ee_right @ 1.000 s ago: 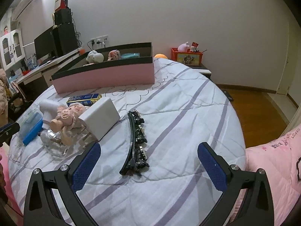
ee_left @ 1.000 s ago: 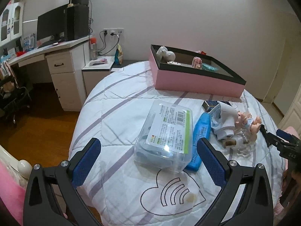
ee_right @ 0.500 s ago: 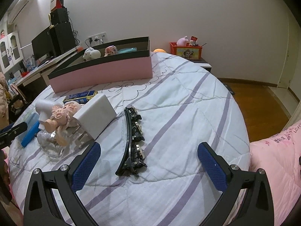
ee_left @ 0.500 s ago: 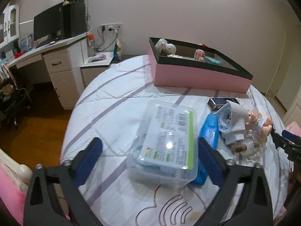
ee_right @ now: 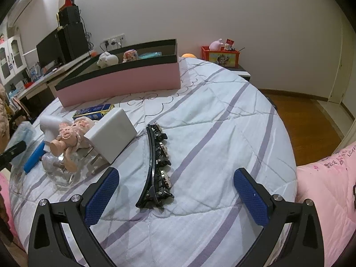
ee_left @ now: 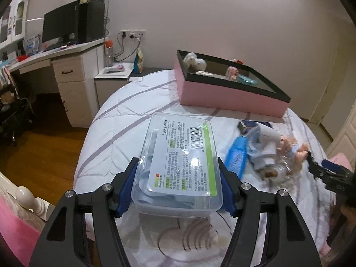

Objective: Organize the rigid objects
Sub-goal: 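Close the left tool on the clear plastic box while the right tool grasps the black hair clip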

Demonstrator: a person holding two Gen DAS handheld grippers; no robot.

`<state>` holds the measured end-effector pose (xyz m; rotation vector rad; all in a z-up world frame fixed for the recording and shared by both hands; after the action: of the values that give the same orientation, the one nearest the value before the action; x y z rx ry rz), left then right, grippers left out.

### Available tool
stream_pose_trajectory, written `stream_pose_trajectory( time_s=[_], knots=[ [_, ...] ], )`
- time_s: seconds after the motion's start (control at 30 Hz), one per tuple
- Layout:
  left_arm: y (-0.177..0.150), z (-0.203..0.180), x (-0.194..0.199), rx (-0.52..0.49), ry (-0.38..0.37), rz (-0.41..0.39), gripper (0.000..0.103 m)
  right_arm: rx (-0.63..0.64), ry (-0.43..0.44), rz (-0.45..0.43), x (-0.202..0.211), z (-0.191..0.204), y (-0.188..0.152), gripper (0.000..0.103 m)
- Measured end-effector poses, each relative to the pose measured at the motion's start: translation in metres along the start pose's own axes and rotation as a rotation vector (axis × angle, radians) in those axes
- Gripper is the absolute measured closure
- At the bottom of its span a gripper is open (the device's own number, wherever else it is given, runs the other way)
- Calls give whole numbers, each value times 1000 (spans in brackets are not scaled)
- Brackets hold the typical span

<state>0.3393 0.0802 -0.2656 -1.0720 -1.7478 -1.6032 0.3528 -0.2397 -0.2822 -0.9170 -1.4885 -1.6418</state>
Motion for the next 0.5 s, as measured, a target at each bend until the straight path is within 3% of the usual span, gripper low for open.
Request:
stream_pose_trajectory(
  time_s=[0.23,0.3,0.37,0.5],
  knots=[
    [-9,-17,7,-41,-31,11,37,63,32,12,-3,11,13,1],
    [-10,-18,6,-42,-35,17,37,61,46,16,-5,11,15,13],
    [-9,-17,6,-31,-35,15,37,43,51,23,-8,7,15,43],
    [-9,-16,6,-27,-38,15,37,46,37,25,-9,6,15,47]
  ],
)
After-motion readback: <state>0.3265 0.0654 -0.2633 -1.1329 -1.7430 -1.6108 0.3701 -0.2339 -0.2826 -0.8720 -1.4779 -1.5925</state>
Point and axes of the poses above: each gripper's, at about its wrist camera, not at the fingertips, and x roughly against the way its jaws point, z to its left, y to its top, the point moved 6 cm from there along -x, roughly the way its jaws point, and after that the axes turned 15 degrees about z, right-handed, at the moved point
